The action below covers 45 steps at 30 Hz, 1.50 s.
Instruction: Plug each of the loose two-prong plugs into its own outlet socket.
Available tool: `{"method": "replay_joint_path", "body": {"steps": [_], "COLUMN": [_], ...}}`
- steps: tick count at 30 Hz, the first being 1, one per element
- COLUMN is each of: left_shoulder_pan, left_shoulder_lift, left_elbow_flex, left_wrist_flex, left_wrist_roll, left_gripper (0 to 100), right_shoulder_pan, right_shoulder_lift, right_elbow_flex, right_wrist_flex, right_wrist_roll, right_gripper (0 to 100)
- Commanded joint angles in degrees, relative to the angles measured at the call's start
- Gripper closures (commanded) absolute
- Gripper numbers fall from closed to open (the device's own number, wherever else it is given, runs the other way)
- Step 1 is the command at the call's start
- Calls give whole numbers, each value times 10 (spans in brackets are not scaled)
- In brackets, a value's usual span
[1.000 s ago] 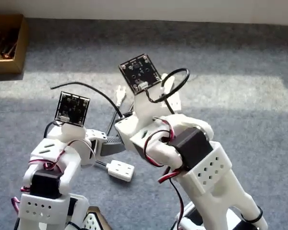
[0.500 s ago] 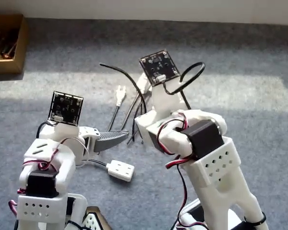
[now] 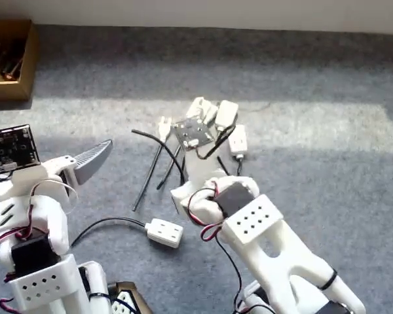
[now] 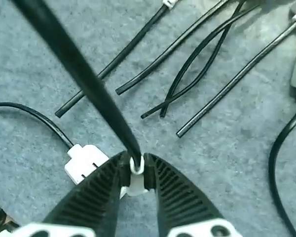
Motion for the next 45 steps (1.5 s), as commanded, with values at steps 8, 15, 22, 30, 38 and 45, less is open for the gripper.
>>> {"method": "replay_joint_path", "body": {"steps": [8,15,22,30,38,45], "left_shoulder_pan": [-7,9,80,95,69,58], "left_shoulder_lift": [3,3,5,153,337,346], "left_elbow_flex": [-4,18,-8,-223,-356,-390], "left_wrist_flex": [-26,-51,4,202,277,276], "left_wrist_roll": [6,5,-39,-81,-145,-102], "left_gripper": [447,447,447,447,447,447], "right_shoulder_pan": [-21,-22,-21,-94,-82,44], "right_shoulder_lift": [-8,-8,-26,-144,-182,-189], "right_elbow_flex": [-1,-22,-40,-24,32,22], "right_wrist_flex": [-7,28,34,34,-30,-95], "right_wrist_roll": [-55,-55,77,329,347,268], "right_gripper": [993,993,993,993,993,993]}}
